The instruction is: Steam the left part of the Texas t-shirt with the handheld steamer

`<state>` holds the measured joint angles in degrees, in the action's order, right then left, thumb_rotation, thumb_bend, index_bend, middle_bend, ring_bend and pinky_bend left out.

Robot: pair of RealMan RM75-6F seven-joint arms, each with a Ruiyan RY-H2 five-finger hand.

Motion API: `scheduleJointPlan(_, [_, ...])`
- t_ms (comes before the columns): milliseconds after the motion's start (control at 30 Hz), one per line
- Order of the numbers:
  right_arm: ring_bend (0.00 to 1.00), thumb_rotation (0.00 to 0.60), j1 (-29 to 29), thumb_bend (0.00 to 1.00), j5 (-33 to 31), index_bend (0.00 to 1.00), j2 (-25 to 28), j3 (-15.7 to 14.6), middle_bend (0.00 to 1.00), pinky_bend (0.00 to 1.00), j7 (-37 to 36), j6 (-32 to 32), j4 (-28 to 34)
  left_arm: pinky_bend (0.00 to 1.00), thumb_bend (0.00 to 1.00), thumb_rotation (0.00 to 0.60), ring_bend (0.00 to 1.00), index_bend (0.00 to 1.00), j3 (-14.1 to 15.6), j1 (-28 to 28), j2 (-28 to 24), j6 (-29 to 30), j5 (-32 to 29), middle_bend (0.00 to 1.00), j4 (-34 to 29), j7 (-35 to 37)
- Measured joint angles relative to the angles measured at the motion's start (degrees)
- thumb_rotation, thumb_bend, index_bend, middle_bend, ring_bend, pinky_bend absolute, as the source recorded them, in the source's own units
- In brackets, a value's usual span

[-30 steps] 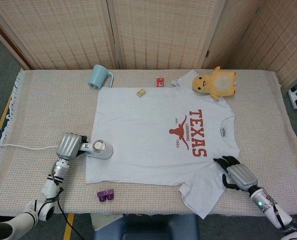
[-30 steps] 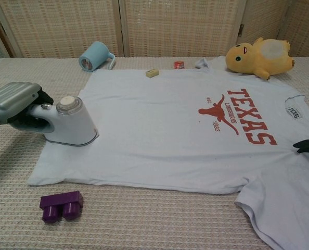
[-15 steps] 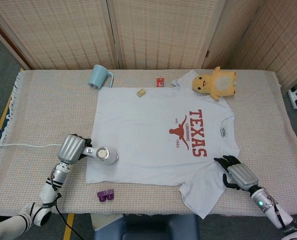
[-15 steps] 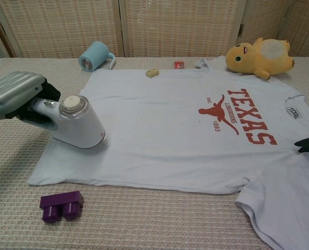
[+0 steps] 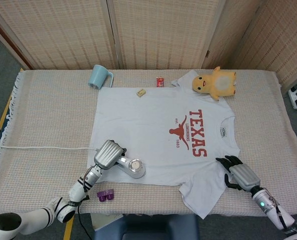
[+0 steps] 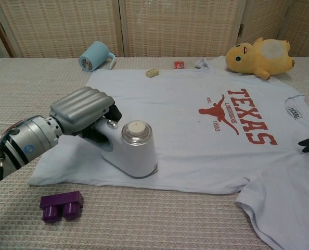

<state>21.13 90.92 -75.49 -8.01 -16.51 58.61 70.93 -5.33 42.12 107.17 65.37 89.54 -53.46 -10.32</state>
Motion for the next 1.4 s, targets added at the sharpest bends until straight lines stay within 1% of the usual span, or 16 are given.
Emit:
scheduleJointPlan(200, [0.0, 0.34, -0.3, 0.81, -0.4, 0.01, 0.1, 0.1, 0.12, 0.03, 0.4, 0.1, 0.1, 0.76, 0.39, 0.6, 0.83, 0.95, -2.7, 2.0, 3.1, -1.8, -2.5, 0.99, 8.4, 0.8])
scheduleJointPlan(367, [0.0, 0.341, -0.3, 0.81, -0.5, 0.01, 0.1, 0.3, 0.12, 0.03, 0.7, -0.1, 0.4, 0.76, 0.39, 0.6, 0.83, 0.96, -3.9, 2.7, 4.9, -2.2, -4.1, 0.99, 15.4, 2.2])
scheduleJointPlan(500, [0.0, 0.34, -0.2, 0.81, -0.7, 0.01, 0.2, 0.4, 0.12, 0.03, 1.0, -0.1, 0.8, 0.76, 0.39, 0.6, 0.83, 0.95, -5.0, 3.0, 6.1, -3.7, -6.0, 0.99, 21.0, 4.0])
scheduleJointPlan(933, [0.0, 0.342, -0.6, 0.81, -1.5, 0.01, 0.7, 0.9, 0.12, 0.03, 2.3, -0.1, 1.9, 0.76, 0.39, 0.6, 0.82, 0.95, -9.4, 2.9, 8.0, -9.4, -13.4, 0.99, 35.6, 8.5])
scheduleJointPlan(1033, [0.0, 0.342, -0.6, 0.81, -1.5, 0.01, 0.9, 1.0, 0.12, 0.03, 2.4, 0.0, 2.1, 0.76, 0.39, 0.6, 0.82, 0.95, -10.1, 2.1, 7.6, -10.0, -14.7, 0.99, 37.1, 10.2])
scheduleJointPlan(1167, [0.0, 0.34, -0.6, 0.81, -1.5, 0.01, 1.1, 1.2, 0.12, 0.03, 2.6, 0.3, 2.4, 0.76, 0.39, 0.6, 0.82, 0.95, -10.5, 0.6, 6.1, -8.5, -15.2, 0.99, 36.9, 13.6])
scheduleJointPlan(1267, [0.0, 0.341, -0.6, 0.81, -1.4, 0.01, 1.1, 1.3, 0.12, 0.03, 2.7, 0.5, 2.6, 0.76, 0.39, 0.6, 0.82, 0.95, -10.3, -1.5, 3.8, -6.7, -15.2, 0.99, 35.3, 16.1])
scheduleJointPlan(1400, [0.0, 0.341, -0.5, 0.81, -1.0, 0.01, 1.1, 1.6, 0.12, 0.03, 2.7, 1.2, 2.8, 0.76, 0.39, 0.6, 0.81, 0.94, -10.2, -4.3, 1.2, -4.7, -15.5, 0.98, 31.3, 18.4])
